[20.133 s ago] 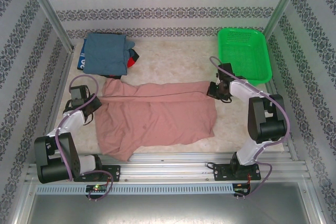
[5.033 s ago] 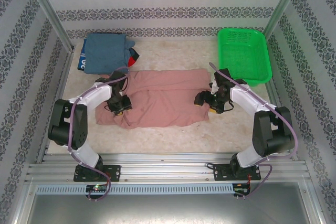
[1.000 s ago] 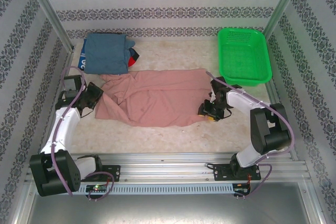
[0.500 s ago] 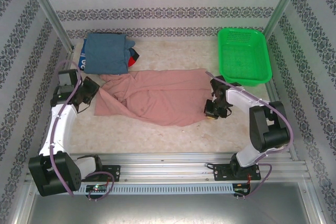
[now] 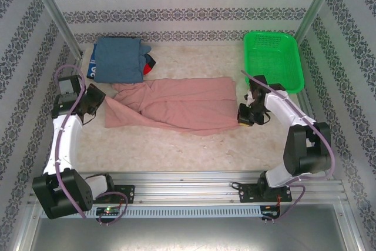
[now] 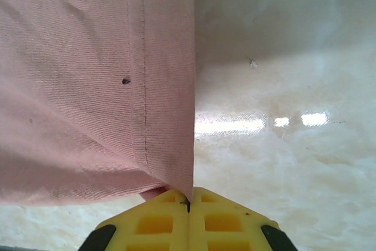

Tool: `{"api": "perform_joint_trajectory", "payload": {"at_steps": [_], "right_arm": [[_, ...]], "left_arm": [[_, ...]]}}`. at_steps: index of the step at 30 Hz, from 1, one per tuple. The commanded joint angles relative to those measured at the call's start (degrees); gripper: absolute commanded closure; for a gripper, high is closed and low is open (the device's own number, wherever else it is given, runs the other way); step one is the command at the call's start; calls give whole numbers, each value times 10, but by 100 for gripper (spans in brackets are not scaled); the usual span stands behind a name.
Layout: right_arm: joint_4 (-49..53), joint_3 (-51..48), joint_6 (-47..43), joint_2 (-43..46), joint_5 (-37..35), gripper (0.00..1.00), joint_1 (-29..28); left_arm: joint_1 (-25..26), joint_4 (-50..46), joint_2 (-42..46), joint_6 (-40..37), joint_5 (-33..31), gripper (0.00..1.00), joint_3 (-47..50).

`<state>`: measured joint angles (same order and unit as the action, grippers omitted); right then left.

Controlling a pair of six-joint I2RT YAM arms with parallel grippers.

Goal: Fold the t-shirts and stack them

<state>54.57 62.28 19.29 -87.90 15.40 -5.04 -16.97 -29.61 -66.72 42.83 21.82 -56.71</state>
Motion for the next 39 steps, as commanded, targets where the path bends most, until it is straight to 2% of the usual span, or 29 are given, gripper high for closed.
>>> {"api": "perform_joint_trajectory", "payload": {"at_steps": [1,8,11,20,26,28,30,31,34,35,39], "right_arm": [[38,23,-34,2,15,100,13],[68,52,-85,-4,57,100,23],[62,55,-83,7,97,100,40],[74,59,-101,11,151,97,85],[62,69,-88,10,141,97,125],[36,69,-69,1,151,88,125],[8,67,-50,-23,156,84,125],[-4,65,-42,-36,155,78,125],[-46,63,-9,-66,133,72,126],[-60,61,3,-62,132,68,124],[-37,53,-3,-3,134,63,77]], "left_arm": [[-9,-10,-4,-17,-9,100,-24],[-10,-18,-6,-21,-8,100,-41],[-9,-18,-8,-20,-6,100,-46],[-10,-24,-7,-22,-9,100,-63],[-17,-26,-7,-25,-14,100,-67],[-17,-13,-17,-21,-5,100,-64],[-16,-2,-31,-18,7,100,-58],[-16,3,-35,-17,10,100,-53],[-15,22,-45,-14,13,100,-37],[-14,25,-47,-15,14,100,-35],[-12,25,-49,-19,25,100,-34]]}}
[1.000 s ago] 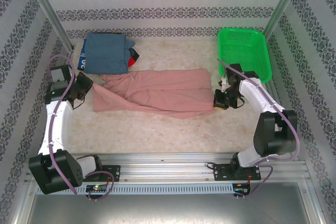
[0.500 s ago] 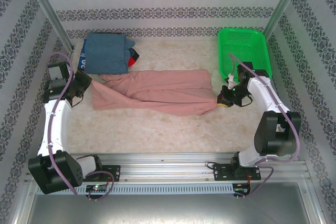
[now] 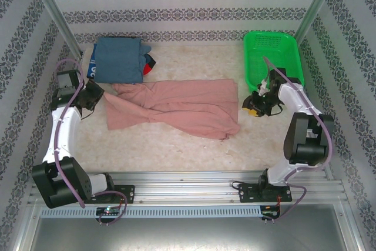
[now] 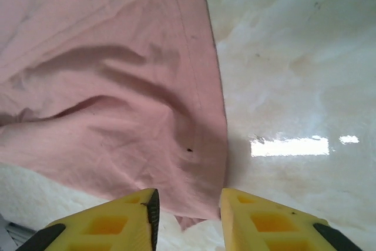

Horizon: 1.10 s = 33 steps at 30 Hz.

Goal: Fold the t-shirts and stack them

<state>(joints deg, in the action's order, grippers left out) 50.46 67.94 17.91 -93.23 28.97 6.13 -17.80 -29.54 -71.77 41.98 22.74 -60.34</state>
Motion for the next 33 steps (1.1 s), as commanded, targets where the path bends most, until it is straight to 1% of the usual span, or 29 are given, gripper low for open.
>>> {"api": "perform_joint_trajectory", "payload": {"at_steps": [1,3,4,7,9,11,15,19,26,30,33], "right_arm": [[23,-11,11,68,-12,63,-51],[48,-52,44,115,-12,63,-89],[50,-77,61,133,-8,63,-104],[34,-151,111,184,-27,65,-155],[-2,-197,141,194,-18,65,-173],[-26,-220,155,180,-24,65,-189],[-47,-212,155,123,-38,65,-227],[-67,-208,164,78,-63,66,-247],[-99,-198,190,53,-122,66,-255],[-115,-196,205,52,-143,66,-262],[-123,-199,208,40,-141,68,-262]], "left_arm": [[-2,22,1,-13,15,100,0],[-1,23,1,-12,14,100,4],[-1,25,1,-11,18,100,6],[1,33,-2,-6,23,100,11],[3,34,-5,-7,25,100,12],[5,30,-4,-10,22,100,11],[7,26,-2,-17,23,100,13],[8,26,3,-17,25,100,16],[8,22,12,-22,18,100,23],[8,19,15,-24,17,100,23],[8,17,15,-28,17,100,23]]}}
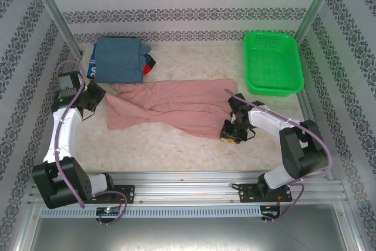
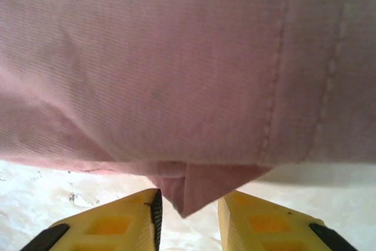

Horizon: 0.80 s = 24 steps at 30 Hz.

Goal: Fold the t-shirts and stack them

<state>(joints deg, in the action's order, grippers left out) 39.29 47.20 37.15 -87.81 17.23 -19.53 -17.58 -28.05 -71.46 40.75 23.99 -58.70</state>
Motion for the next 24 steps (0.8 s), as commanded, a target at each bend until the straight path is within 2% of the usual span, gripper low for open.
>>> {"api": "perform_joint_trajectory", "payload": {"at_steps": [1,5,9,12,16,24], "right_arm": [[-15,8,17,-19,-24,68,-6],[-24,5,26,-20,-30,76,-9],[8,10,17,-4,-55,99,-5],[45,18,-6,40,-61,100,5],[109,33,-73,79,-36,100,45],[193,74,-198,94,22,100,137]], "left_arm": [[6,2,12,-15,4,100,7],[6,2,10,-15,3,100,6],[6,-6,10,-21,-6,100,4],[5,-18,11,-28,-15,100,-2],[5,-28,9,-35,-26,100,-11],[4,-32,4,-40,-34,100,-18]]}}
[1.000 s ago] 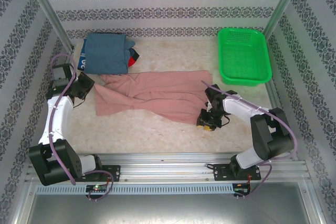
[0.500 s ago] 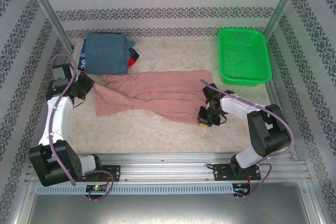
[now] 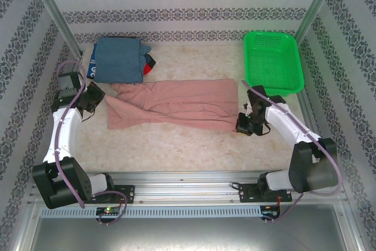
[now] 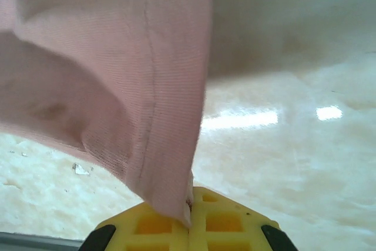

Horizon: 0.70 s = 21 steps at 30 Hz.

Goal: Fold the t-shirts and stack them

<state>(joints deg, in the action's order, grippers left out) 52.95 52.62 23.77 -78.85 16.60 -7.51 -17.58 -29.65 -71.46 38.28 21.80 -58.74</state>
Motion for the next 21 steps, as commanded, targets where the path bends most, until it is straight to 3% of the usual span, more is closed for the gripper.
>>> {"api": "perform_joint_trajectory", "payload": {"at_steps": [1,9,14,17,19,21], "right_arm": [[62,24,-75,-3,36,100,20],[13,33,-76,-79,111,97,19],[-16,22,-80,-131,118,94,30],[-11,29,-70,-142,81,87,46],[-2,36,-55,-129,47,76,59],[10,41,-39,-107,2,74,68]], "left_arm": [[4,-15,4,-15,-11,100,-17],[4,-16,11,-21,-10,100,-6],[5,-10,19,-23,-1,100,10],[5,-12,25,-24,1,100,22],[5,-11,28,-24,4,100,27],[5,-6,30,-21,10,100,35]]}}
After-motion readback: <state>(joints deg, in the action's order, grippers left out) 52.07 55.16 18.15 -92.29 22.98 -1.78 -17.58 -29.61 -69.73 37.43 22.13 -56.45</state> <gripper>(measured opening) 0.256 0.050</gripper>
